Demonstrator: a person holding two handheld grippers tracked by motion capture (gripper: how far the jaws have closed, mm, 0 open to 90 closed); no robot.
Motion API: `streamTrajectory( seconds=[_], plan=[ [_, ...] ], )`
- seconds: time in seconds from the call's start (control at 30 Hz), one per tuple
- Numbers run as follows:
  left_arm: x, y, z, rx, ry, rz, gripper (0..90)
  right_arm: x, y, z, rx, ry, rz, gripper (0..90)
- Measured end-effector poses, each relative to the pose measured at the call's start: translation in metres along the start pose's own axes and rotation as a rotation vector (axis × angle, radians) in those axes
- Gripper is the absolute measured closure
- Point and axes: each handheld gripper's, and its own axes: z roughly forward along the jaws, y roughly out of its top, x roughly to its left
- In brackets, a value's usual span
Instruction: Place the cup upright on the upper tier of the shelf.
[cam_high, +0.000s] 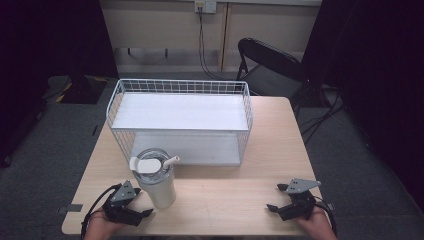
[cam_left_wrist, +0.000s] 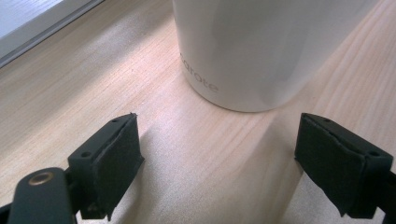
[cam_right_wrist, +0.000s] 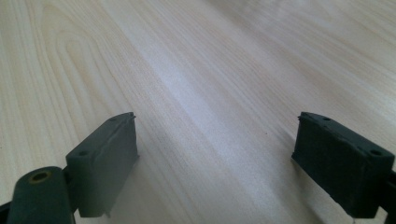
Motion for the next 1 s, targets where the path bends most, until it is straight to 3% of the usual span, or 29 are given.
streamTrajectory(
  seconds=[0.5, 0.57, 0.67, 0.73, 1.0],
  plan=[
    [-0.002, 0.004, 0.000, 0.005, 0.017, -0.020, 15.8, 0.000, 0.000, 0.000, 0.000, 0.001, 0.000, 12.8],
    [-0.003, 0.008, -0.003, -0.033, 0.010, -0.031, 15.8, 0.000, 0.000, 0.000, 0.000, 0.000, 0.000, 12.8],
    [-0.004, 0.011, -0.006, -0.053, 0.012, -0.028, 15.7, 0.000, 0.000, 0.000, 0.000, 0.001, 0.000, 12.8],
    [-0.005, 0.015, -0.008, -0.078, -0.012, -0.042, 15.7, 0.000, 0.000, 0.000, 0.000, 0.000, 0.000, 12.8],
    [-0.004, 0.020, -0.014, -0.124, -0.019, -0.044, 15.7, 0.000, 0.000, 0.000, 0.000, 0.000, 0.000, 12.8]
  ],
)
